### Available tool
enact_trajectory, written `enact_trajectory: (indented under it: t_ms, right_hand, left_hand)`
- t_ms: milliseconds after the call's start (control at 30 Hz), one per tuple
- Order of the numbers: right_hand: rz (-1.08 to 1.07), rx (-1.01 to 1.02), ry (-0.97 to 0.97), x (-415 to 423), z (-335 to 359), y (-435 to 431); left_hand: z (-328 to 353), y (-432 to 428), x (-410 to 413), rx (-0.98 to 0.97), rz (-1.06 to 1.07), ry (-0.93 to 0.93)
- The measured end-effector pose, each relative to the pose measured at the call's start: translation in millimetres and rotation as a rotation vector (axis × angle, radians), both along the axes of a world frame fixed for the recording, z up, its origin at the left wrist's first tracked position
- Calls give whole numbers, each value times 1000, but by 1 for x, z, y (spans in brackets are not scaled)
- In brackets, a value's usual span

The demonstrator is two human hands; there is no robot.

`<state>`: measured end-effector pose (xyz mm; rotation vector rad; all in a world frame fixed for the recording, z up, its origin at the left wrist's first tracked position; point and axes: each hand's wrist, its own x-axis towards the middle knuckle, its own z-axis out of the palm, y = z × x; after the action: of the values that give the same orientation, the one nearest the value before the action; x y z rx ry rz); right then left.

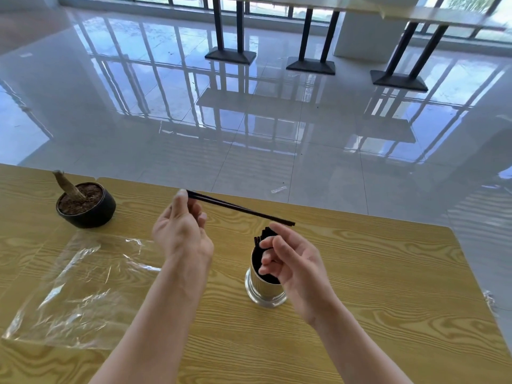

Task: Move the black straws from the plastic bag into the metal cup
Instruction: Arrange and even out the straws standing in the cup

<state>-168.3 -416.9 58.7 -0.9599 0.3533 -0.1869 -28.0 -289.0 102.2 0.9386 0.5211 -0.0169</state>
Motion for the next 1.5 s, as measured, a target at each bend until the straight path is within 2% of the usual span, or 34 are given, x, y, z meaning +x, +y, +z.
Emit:
enact_trajectory:
  t_ms: [133,233,333,467,600,767,1000,1100,1367,1500]
  right_hand:
    - [-129,210,-59,8,14,12]
    - [-245,138,-3,11,23,9]
    - [-301,-64,31,9,27,0]
    - [-330,-515,15,-6,38,-32]
    - [-262,-1030,169,-17,44,-69]
    - [-110,-1247,315,-9,26,-67]
    - [4,-1337,463,19,-16,-50]
    - [-70,-1422,420,24,-26,-43]
    - [-150,-1342,342,13,-34,-44]
    - [-141,-1408,290,14,-33,-43]
  left_hand:
    - [-19,-4,-22,71,-27,40]
    - [-32,-4,-34,86,-35,71]
    - [-45,-2,-44,70,-142,119]
    - [-62,3,-55,148,-346,168]
    - [-74,8,-62,481,-487,-73]
    - [-82,0,-67,886,-677,-384]
    - [-90,-18,-58,1126,-778,-455]
    - [-92,-21,-54,1145,-759,-485]
    - [-100,-21,-49,1169,-742,-579]
    - [-100,-25,-48,1226,-755,-636]
